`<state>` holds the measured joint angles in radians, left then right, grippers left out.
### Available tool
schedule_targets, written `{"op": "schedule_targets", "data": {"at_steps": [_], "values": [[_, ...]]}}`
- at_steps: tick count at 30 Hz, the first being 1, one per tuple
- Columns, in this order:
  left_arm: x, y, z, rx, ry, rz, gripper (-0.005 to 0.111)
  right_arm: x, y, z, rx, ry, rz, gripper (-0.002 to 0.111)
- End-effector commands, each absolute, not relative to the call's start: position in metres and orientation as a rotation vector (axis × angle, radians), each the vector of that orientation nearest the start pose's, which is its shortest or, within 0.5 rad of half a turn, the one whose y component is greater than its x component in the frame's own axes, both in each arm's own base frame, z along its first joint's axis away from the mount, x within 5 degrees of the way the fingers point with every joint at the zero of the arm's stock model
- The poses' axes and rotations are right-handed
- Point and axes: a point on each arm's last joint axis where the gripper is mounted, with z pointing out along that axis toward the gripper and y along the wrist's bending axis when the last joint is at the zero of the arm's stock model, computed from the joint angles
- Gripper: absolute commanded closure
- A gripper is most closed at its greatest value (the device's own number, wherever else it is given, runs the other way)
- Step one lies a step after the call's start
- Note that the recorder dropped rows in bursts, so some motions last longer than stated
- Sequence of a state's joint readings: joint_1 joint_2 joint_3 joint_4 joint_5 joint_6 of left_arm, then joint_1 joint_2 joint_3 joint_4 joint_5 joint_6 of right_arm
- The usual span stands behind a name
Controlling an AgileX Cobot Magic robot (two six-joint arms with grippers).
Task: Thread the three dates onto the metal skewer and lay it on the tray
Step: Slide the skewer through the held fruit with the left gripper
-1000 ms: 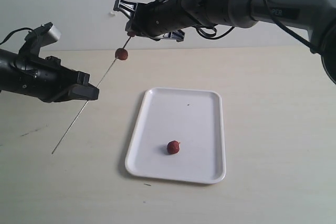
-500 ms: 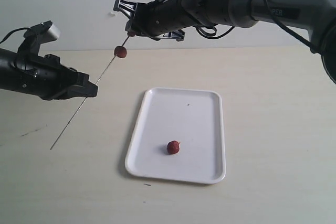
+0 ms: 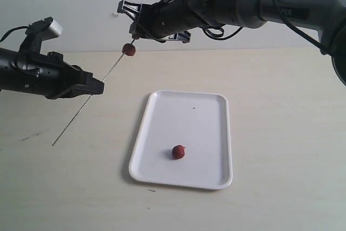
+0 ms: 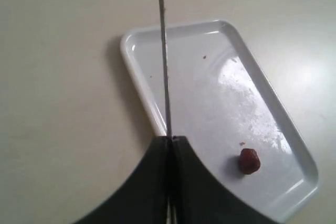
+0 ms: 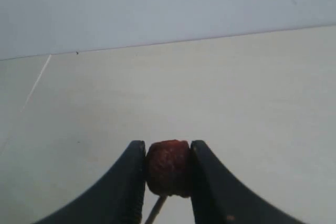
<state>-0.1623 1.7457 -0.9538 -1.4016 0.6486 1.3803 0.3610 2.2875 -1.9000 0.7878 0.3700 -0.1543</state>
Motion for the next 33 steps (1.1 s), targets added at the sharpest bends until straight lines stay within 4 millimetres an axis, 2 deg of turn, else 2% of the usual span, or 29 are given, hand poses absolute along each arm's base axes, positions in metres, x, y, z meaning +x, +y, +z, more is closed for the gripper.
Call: {"op": "schedule_targets", "data": {"at_steps": [1, 11, 19, 33], "values": [[0.330, -0.110, 0.200, 0.462, 2.252, -0.869, 0.107, 0.490, 0.212, 0.213, 0.068, 2.248, 0.828, 0.080], [0.334, -0.110, 0.203, 0.432, 2.206, -0.868, 0.107, 0.488, 0.213, 0.212, 0.068, 2.262, 0.852, 0.080], [0.336, -0.111, 0.205, 0.422, 2.170, -0.869, 0.107, 0.484, 0.224, 0.213, 0.042, 2.263, 0.863, 0.080], [0.337, -0.111, 0.207, 0.417, 2.142, -0.868, 0.107, 0.483, 0.225, 0.212, 0.038, 2.271, 0.871, 0.080]]}}
